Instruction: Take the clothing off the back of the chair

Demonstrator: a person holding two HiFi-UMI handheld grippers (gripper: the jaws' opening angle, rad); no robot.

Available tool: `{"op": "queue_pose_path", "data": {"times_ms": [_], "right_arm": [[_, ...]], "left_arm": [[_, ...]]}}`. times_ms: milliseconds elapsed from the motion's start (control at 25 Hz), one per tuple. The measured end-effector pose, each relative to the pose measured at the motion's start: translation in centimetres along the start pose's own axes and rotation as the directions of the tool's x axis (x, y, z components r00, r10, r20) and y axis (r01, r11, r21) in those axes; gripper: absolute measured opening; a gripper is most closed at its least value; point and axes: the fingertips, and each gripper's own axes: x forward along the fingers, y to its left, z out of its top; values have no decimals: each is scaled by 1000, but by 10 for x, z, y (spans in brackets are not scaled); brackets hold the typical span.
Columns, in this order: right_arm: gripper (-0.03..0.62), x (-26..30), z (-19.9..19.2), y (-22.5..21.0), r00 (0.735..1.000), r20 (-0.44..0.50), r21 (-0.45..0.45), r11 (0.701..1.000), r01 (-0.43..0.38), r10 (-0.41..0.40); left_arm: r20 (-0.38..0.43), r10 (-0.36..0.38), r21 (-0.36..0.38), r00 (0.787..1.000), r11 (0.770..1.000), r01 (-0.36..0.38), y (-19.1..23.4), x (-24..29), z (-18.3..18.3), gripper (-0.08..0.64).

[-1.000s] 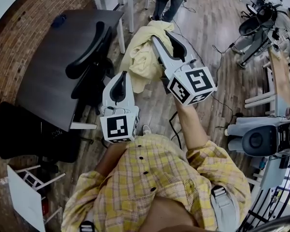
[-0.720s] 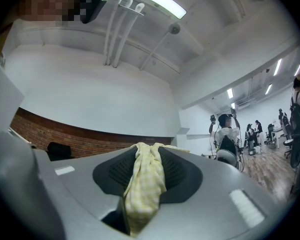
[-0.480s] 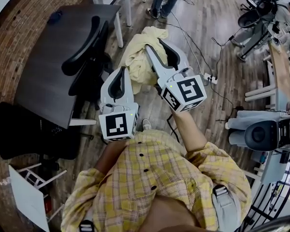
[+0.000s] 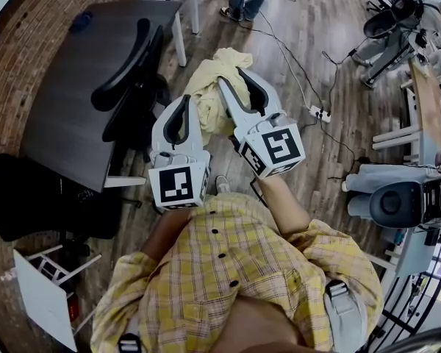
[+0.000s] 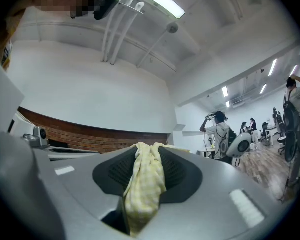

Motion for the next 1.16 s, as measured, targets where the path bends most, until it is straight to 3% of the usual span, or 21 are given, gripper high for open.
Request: {"op": "queue_pose_path", "data": {"times_ms": [1160], "right_arm": [[132,-6,-21,24,999,-32,-9,1000,-3,2]], "left_arm": [[-4,3,-3,1000,1000,-3,6,8,-2,0]]}}
